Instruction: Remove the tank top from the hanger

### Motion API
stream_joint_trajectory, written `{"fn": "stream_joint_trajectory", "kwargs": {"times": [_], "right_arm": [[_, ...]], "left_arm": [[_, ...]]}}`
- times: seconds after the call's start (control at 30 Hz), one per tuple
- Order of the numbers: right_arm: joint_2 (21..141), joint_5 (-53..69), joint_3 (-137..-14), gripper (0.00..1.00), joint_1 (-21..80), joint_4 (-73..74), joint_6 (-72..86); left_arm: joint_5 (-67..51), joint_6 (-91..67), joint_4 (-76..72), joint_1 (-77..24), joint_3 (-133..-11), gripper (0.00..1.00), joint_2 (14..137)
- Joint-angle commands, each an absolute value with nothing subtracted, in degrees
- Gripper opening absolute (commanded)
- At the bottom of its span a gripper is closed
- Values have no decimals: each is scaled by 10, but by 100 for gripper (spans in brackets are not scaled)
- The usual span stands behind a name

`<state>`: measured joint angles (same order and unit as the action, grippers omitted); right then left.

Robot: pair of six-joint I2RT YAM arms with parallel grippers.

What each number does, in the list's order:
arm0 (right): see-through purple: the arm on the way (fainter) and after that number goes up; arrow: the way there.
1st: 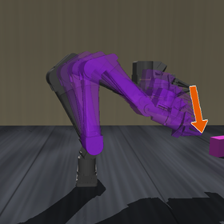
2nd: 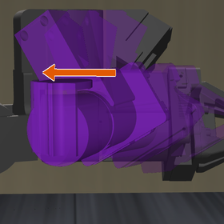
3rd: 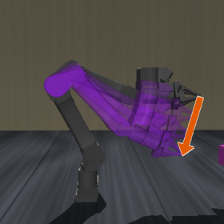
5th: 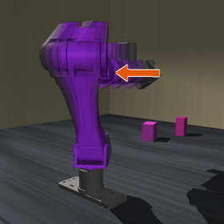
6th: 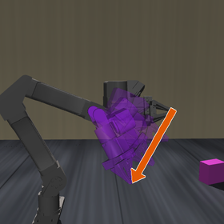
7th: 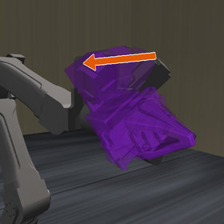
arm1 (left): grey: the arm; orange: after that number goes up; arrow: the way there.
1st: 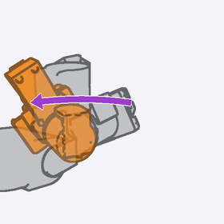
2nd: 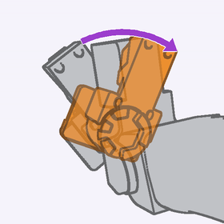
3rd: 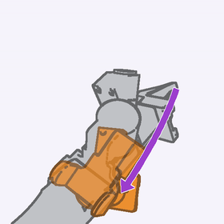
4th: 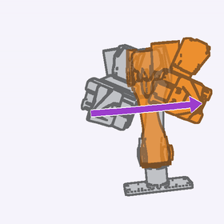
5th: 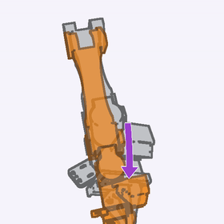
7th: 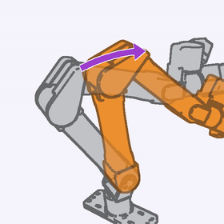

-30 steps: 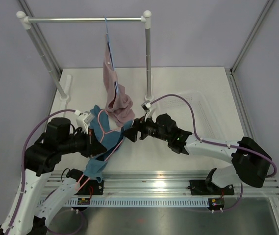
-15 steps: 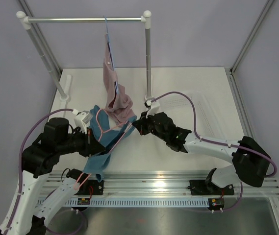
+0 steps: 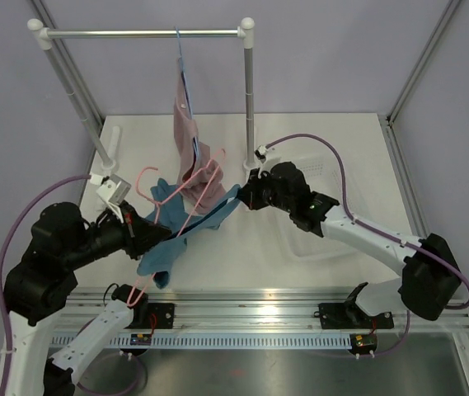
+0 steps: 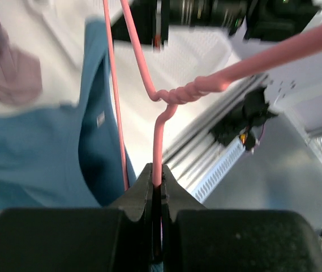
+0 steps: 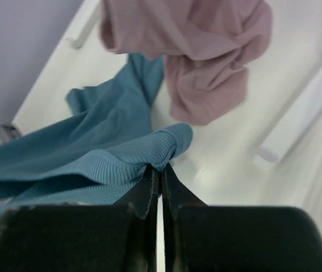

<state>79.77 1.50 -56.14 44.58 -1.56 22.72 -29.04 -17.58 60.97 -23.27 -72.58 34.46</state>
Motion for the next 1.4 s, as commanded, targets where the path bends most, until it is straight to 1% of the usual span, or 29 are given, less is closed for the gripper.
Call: {"fn": "stream_joint_trajectory", "kwargs": {"times": [0.0,0.1,0.13,0.17,0.2,0.23,0.27,0.33,0.37,0.4,0.5,0.57,0.6,0.63,0.7,0.73,0.77,0.8,0.87,0.9,0.93,0.97,1.0,1.07,1.1,1.13,1.23,1.33,1.37], "right_arm": [[710,123,-591,0,445,-18,231],[659,217,-617,0,445,-8,238],[640,234,-623,0,445,-5,242],[632,250,-637,0,445,-4,244],[625,290,-645,0,445,17,244],[620,311,-654,0,445,25,241],[611,329,-669,0,445,32,239],[601,364,-679,0,446,62,227],[598,360,-683,0,447,88,219],[595,336,-682,0,451,102,210],[594,308,-665,0,456,133,189],[605,275,-647,0,482,140,169],[613,220,-643,0,496,155,161],[624,193,-640,0,522,165,150],[657,151,-624,0,538,175,152],[671,113,-614,0,550,168,168],[675,97,-591,0,559,158,176],[678,65,-578,2,567,136,183],[689,46,-548,11,589,115,202],[693,32,-540,38,594,104,207],[699,25,-534,59,598,101,217],[700,17,-524,83,601,98,223],[699,11,-520,99,604,96,228],[690,0,-517,100,604,98,234],[686,-26,-518,99,604,111,235],[672,-32,-520,99,604,117,235],[642,-34,-512,99,605,125,231],[617,-22,-501,100,604,121,232],[612,-18,-497,100,604,116,231]], "left_arm": [[-265,-210,447,-236,-759,0,338],[-220,-239,317,-236,-753,0,344],[-203,-243,251,-236,-747,0,348],[-182,-247,217,-236,-742,0,352],[-152,-241,185,-236,-740,0,364],[-136,-234,152,-236,-737,0,372],[-122,-216,86,-236,-728,0,379],[-69,-194,32,-236,-735,0,405],[-13,-183,32,-236,-752,0,414],[17,-178,37,-236,-763,0,421],[77,-152,95,-236,-778,0,431],[117,-144,110,-236,-749,0,410],[133,-146,106,-236,-707,0,399],[148,-150,117,-236,-689,0,387],[173,-160,164,-236,-681,0,370],[177,-164,223,-236,-679,0,368],[180,-177,250,-236,-679,0,367],[190,-184,275,-236,-676,0,367],[197,-198,323,-236,-662,0,371],[199,-202,336,-236,-661,0,380],[204,-206,361,-236,-661,0,392],[204,-206,372,-236,-671,0,403],[202,-205,380,-236,-679,0,417],[199,-202,414,-236,-711,0,474],[193,-202,428,-235,-755,0,498],[188,-200,454,-234,-778,0,539],[160,-185,493,-218,-876,0,602],[103,-169,512,-170,-973,0,692],[68,-164,519,-158,-997,0,711]]}}
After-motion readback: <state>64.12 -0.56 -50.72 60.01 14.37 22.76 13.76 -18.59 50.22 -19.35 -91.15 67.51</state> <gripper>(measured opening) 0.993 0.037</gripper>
